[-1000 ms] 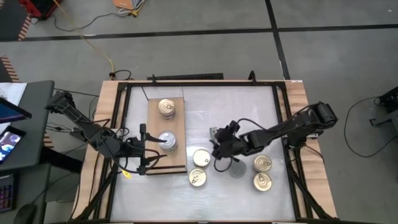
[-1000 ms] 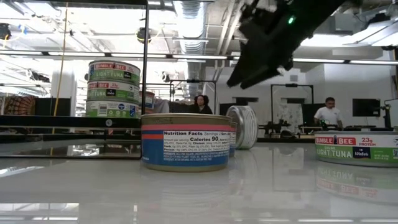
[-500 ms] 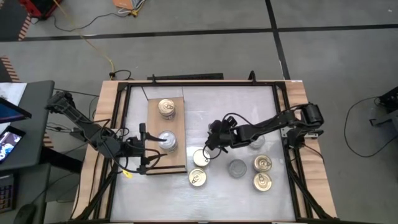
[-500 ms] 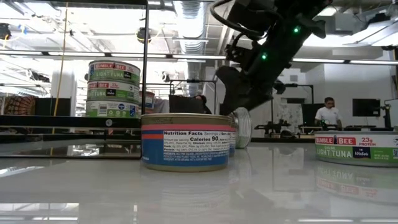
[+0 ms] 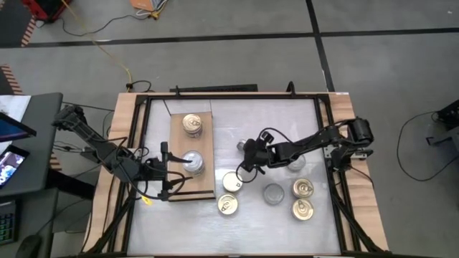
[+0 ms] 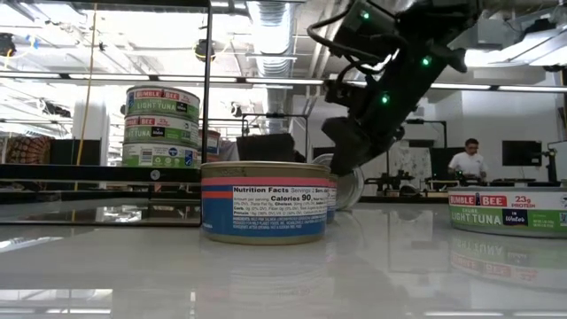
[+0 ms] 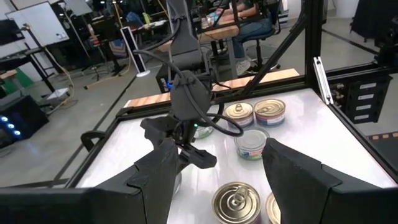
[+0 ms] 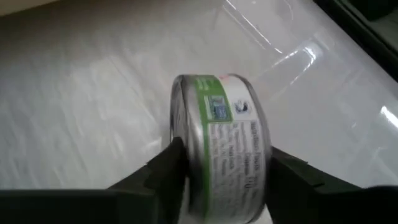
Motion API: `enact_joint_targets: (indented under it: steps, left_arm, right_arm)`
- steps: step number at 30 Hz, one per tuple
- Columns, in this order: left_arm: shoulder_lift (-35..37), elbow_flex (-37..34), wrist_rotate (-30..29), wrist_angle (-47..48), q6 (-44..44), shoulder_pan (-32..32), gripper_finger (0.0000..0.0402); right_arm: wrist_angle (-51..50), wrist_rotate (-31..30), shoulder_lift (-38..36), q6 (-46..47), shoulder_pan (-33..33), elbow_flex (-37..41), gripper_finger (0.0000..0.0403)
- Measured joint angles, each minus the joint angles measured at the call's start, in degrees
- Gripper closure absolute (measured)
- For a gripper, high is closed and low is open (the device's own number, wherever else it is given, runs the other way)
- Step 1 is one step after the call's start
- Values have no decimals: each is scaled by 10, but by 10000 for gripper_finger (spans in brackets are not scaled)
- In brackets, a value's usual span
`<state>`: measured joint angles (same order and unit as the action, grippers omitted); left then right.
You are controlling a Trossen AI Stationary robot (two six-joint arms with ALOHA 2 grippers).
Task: Stack canned seafood by type on shelf
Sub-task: Stack the green tuna can on top of the other green tuna can on the shelf
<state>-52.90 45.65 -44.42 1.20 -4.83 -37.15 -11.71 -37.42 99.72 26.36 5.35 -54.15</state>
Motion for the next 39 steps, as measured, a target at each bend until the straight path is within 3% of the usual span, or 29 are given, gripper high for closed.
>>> enact_joint_targets:
  steps: [3, 12, 18, 22, 27, 32, 39]
  left_arm:
    - [0, 0, 0, 5, -3, 0, 178]
    - [0, 0, 10, 25, -14, 0, 178]
    - [0, 0, 3, 24, -14, 0, 178]
    - [0, 0, 4, 24, -6, 0, 178]
    - [0, 0, 9, 21, 1, 0, 178]
    - [2, 0, 6, 2, 1, -4, 178]
    - [10, 0, -29, 21, 34, -24, 178]
  right_arm:
    - [39, 0, -1, -31, -5, 21, 238]
    - [37, 8, -27, -181, 45, 24, 242]
    - [84, -133, -61, -334, 131, -7, 239]
    - [170, -150, -57, -513, 167, -28, 239]
    - [322, -117, -27, -744, 166, -32, 238]
    - [490, -44, 23, -984, 141, -44, 238]
    - [523, 70, 90, -1029, 104, -126, 237]
